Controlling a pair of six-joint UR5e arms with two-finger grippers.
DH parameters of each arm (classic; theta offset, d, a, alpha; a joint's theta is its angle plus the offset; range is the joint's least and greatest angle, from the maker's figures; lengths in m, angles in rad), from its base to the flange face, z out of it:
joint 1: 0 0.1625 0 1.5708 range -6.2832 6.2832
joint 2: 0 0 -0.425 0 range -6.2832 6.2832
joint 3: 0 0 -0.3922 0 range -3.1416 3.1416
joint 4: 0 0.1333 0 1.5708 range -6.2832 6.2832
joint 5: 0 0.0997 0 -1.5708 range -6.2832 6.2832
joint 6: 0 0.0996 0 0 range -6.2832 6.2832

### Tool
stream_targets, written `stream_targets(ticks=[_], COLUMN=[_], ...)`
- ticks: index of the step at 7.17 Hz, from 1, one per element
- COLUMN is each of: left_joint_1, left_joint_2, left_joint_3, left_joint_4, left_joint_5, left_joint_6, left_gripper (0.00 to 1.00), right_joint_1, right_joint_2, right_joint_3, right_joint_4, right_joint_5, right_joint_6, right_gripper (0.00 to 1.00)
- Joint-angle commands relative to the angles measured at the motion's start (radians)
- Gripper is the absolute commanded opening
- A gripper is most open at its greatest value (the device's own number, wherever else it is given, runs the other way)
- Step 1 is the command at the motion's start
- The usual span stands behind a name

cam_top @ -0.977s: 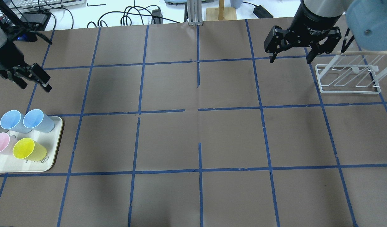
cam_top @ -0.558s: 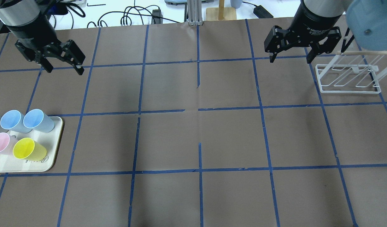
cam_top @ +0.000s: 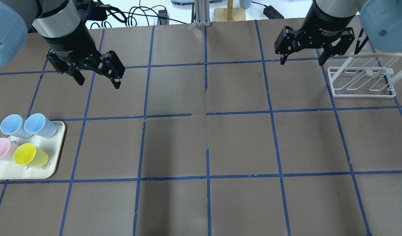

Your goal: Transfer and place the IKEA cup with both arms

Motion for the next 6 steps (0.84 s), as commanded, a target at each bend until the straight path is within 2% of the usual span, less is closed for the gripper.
stream_targets(ticks=[1,6], left_joint_1=[0.002,0.013], left_joint_2=[0.021,0.018], left_joint_3=[-0.032,-0.020], left_joint_4=[0.010,0.005], left_joint_5=[0.000,0.000], left_joint_6=[0.011,0.011], left_gripper=[1.00,1.00], right_joint_1=[0.000,0.000], right_joint_2=[0.001,0.001], right_joint_3=[-0.001,0.002], right_joint_4=[-0.001,-0.001], right_joint_5=[0.000,0.000], right_joint_6=[0.002,-0.001], right_gripper=[1.00,1.00])
